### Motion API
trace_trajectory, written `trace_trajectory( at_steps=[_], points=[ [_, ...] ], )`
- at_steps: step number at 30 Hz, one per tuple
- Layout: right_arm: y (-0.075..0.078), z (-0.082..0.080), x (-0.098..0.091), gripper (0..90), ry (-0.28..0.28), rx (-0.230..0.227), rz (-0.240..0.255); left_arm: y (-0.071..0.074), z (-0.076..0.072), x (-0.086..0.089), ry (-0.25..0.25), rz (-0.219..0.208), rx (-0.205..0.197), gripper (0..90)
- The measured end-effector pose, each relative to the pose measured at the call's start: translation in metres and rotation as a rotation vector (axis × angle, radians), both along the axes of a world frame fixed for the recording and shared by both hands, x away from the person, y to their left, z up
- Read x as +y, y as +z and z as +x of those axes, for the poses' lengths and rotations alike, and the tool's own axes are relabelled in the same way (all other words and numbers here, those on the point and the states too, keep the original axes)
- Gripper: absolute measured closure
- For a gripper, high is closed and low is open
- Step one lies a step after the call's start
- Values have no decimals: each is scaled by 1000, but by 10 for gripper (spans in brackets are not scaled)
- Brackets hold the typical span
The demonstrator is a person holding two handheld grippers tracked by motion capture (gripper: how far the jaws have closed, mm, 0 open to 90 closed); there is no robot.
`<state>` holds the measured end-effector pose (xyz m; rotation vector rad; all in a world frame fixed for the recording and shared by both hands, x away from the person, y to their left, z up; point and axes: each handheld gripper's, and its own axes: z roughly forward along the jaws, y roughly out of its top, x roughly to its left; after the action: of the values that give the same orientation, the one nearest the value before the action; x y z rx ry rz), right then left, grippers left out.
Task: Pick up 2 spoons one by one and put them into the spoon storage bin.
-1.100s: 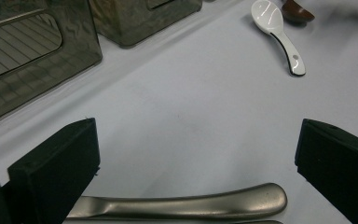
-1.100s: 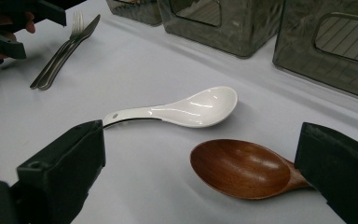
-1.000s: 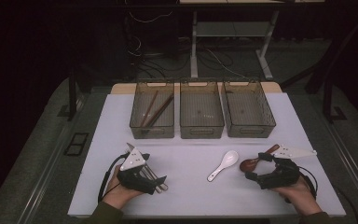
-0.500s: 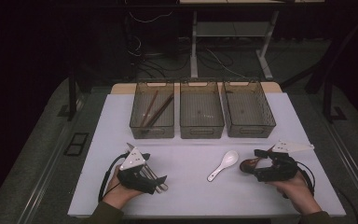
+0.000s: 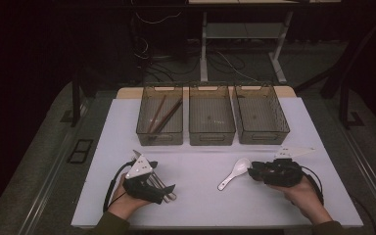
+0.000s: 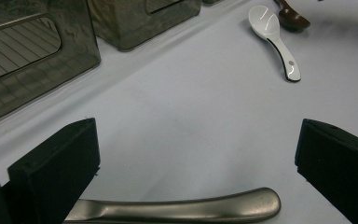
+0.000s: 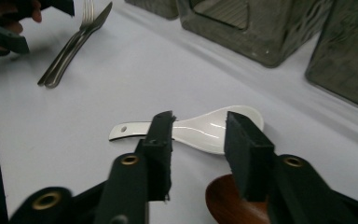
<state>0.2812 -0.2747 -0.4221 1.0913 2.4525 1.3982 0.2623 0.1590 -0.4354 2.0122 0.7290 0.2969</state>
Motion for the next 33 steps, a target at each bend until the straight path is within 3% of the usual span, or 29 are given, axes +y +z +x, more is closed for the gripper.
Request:
trace_trajectory(
  at_steps=[10, 23, 33],
  points=[
    [-9, 8, 30, 880, 126, 21, -67, 0, -1, -1, -4, 2, -5, 0],
    [-22, 3, 56, 886, 214, 50, -116, -2, 0, -2, -13, -22, 7, 0],
    [-24, 8, 68, 885, 228, 38, -122, -2, -1, -2, -13, -28, 9, 0]
  ],
)
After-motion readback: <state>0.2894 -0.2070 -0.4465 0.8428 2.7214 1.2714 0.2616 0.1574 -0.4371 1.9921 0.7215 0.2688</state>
